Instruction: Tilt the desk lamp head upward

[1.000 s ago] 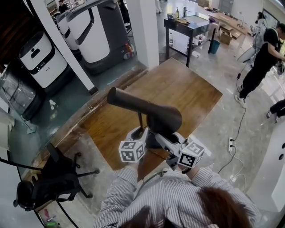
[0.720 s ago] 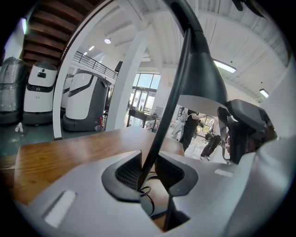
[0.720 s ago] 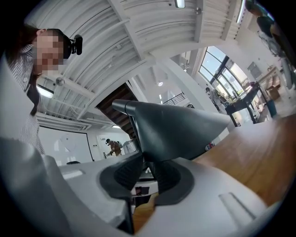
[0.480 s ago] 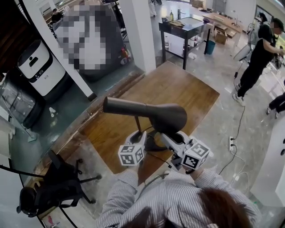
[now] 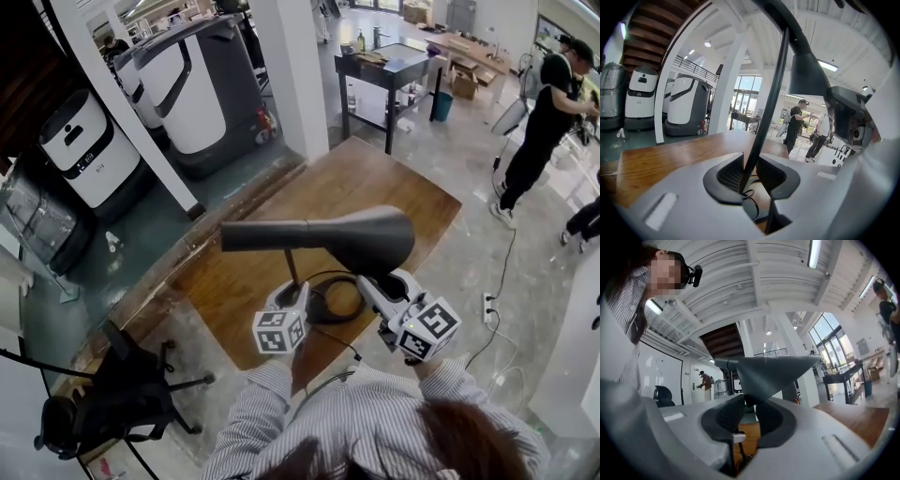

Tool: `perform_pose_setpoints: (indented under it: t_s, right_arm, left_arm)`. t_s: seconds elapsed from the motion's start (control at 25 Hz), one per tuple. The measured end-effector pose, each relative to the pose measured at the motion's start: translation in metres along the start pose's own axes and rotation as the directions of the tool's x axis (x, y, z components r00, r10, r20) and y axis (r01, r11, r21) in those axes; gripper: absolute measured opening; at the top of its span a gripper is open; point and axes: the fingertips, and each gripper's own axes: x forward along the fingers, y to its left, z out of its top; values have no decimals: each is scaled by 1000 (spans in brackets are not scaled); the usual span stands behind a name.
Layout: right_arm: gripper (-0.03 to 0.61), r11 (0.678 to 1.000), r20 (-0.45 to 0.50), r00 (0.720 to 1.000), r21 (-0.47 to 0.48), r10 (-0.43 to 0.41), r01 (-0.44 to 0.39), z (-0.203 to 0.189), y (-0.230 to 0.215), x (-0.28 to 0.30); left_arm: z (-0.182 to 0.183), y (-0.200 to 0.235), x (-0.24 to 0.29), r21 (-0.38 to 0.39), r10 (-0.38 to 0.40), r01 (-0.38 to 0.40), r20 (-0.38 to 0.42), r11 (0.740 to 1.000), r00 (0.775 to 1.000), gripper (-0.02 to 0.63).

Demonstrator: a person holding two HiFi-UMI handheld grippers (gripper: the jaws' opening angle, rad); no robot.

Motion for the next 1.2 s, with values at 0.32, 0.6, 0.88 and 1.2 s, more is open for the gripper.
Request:
perform_pose_setpoints:
  t_s: [0.32,0.6,0.88,1.2]
  right_arm:
    - [72,980,17,1000,-197,-16,19,41,1,-15]
    - [74,939,26,1000,-344,-12,20,71,4,-18]
    - [75,913,9,1000,-407,-22,24,97,7,-18]
    - [78,857,14,1000,-514,-21,25,122,14,-15]
  left_arm:
    - [0,-2,-2,12,-3,3,7,1000,1000,74]
    - [0,-3,-2,33,13,-14,22,999,1000,64]
    - [1,-5,0,33,26,-27,29,999,999,61]
    - [1,-4,0,38,27,-28,29,999,999,60]
